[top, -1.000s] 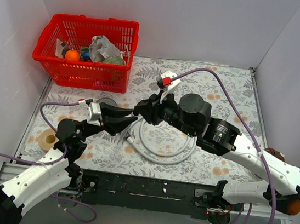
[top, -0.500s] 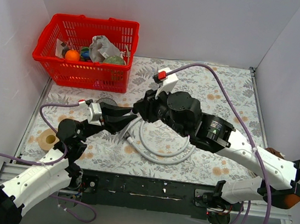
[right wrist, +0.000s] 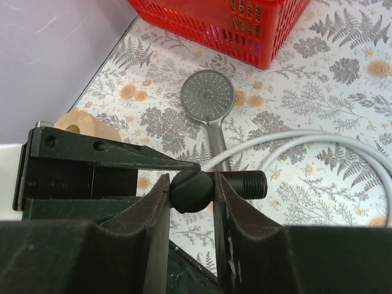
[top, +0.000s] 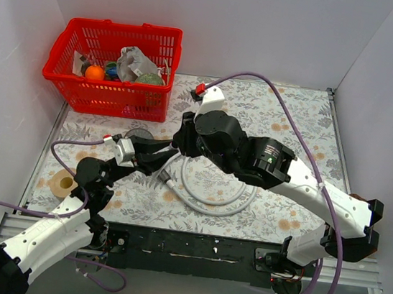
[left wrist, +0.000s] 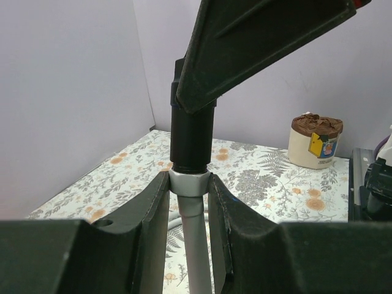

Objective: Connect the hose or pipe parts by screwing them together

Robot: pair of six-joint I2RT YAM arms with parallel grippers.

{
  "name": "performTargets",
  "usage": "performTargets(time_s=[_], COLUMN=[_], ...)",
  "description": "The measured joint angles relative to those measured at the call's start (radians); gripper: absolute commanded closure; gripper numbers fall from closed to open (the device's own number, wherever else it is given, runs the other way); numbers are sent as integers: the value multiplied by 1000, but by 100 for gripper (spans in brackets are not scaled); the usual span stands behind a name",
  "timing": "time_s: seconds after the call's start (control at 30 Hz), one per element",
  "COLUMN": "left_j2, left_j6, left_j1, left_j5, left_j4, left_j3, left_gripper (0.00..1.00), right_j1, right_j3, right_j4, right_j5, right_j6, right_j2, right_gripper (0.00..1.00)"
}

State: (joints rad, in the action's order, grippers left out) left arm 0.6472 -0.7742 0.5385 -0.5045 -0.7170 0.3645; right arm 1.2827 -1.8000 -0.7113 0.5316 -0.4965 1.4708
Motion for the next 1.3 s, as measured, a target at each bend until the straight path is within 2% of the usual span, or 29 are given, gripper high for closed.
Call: performTargets(time_s=[0.3,0.83,1.3], left_j2=[5,13,21], left_j6=[42,45,59], left_j1=[0,-1,0], left_j5=[10,5,113], left_j4=[15,20,-55], left_j3=[-16,-35,-48], left_gripper=[100,100,100], right_j1=[5,-22,-69], right_j3=[-51,-225,-266], right_j4=[-94,-306,-271], right_j5=[49,28,-36], right_j6=[-105,-242,-249], right_j2=[47,162,183], right_gripper=[99,99,99])
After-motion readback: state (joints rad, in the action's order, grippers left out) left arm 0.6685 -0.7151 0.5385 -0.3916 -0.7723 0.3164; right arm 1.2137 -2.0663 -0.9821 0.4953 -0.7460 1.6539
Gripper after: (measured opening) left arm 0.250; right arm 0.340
